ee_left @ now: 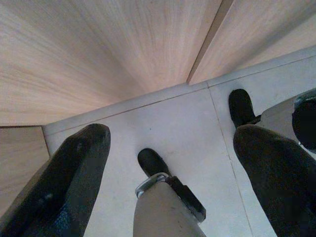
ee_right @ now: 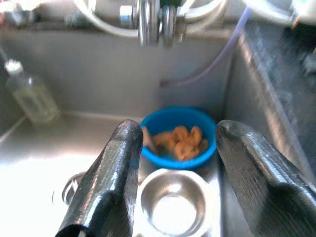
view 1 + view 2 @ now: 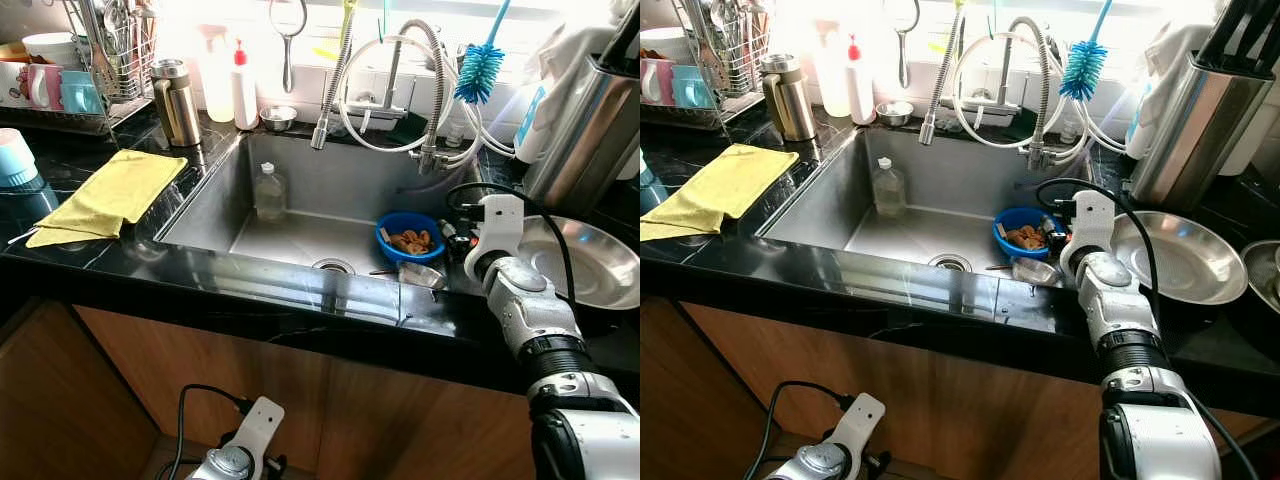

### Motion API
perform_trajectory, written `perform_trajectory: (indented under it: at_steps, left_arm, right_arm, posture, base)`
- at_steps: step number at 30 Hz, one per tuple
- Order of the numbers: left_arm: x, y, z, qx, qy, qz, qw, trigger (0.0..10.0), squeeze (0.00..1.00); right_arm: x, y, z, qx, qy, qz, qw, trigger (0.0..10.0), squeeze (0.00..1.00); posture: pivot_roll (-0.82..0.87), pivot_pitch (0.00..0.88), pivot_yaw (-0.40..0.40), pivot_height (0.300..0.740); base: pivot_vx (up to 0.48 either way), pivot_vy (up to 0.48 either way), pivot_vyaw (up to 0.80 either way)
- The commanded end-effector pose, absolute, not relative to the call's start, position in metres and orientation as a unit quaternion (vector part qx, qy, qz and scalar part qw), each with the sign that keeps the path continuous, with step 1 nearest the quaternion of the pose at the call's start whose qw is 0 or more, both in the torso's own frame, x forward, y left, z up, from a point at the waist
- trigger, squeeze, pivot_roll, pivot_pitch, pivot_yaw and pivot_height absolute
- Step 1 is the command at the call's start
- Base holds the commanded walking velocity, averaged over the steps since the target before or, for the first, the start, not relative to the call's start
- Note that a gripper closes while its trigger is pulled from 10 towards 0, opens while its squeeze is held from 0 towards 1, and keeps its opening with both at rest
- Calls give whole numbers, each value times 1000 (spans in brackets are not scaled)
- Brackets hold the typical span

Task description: Kitchen organization

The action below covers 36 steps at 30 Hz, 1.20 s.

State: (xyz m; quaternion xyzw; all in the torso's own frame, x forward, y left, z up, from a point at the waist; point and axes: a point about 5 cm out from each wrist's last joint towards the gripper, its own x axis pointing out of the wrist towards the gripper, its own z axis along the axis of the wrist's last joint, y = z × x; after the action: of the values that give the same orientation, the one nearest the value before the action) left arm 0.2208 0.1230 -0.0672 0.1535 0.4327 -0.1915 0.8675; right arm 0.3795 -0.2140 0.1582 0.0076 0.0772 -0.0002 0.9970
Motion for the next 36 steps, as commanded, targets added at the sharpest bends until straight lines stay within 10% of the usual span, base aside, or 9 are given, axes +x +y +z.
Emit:
perform_trajectory:
  at_steps: [1, 36]
  left_arm:
    - [226, 121, -64, 157, 423, -193, 871, 10000, 0]
    - [225, 118, -64, 164, 423, -208, 867, 10000, 0]
  right_arm:
    - [380, -213, 177, 15, 30, -10, 999, 10000, 0]
    - [308, -222, 167, -35, 55, -98, 993, 10000, 0]
  posture:
    - [42, 5, -69, 736]
    - [38, 0, -61, 736]
  base:
    - [0, 0, 0]
    - [0, 0, 0]
